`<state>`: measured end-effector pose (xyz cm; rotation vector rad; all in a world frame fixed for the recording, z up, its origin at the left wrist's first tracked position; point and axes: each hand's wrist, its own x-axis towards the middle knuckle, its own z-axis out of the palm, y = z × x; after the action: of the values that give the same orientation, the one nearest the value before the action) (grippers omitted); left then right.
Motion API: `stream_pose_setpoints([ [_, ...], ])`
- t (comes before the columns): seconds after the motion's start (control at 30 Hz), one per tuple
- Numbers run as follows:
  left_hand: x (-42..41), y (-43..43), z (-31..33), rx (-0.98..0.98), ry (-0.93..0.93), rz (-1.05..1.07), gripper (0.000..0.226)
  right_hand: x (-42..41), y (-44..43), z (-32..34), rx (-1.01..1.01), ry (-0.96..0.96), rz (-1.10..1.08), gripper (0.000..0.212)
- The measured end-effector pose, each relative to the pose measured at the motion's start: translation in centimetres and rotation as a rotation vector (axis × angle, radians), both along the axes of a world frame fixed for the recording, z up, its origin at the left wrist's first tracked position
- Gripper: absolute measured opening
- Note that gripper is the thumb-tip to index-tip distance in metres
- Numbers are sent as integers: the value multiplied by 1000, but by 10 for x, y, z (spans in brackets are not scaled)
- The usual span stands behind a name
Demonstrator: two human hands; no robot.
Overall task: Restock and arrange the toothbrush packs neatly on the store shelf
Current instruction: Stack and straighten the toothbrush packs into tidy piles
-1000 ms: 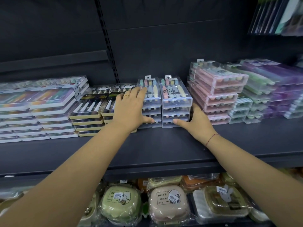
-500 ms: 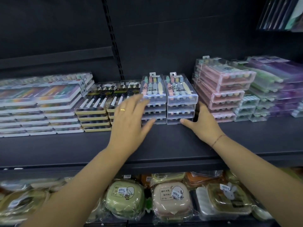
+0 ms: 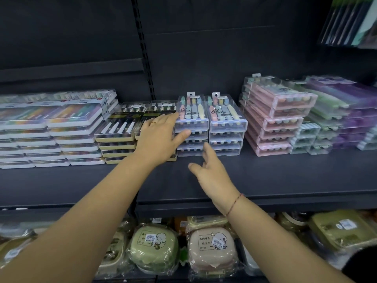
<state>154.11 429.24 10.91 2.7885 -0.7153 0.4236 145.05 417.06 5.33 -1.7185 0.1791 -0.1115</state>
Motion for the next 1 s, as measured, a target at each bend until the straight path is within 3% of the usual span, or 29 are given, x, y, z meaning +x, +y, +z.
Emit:
stream_pose_setpoints([
  [0.37, 1, 3, 0, -7, 28, -11, 68, 8, -12, 13, 13, 53, -48, 75],
  [0.6, -1, 5, 3, -35, 74, -27, 66, 18, -7, 21, -5, 92, -44, 84],
  [0.7, 0, 7, 4, -21, 83, -36, 66, 15, -13, 17, 36, 87, -59, 78],
  [1.0, 1, 9, 4, -30, 86, -66, 70, 8, -19, 8, 171, 55, -40, 87],
])
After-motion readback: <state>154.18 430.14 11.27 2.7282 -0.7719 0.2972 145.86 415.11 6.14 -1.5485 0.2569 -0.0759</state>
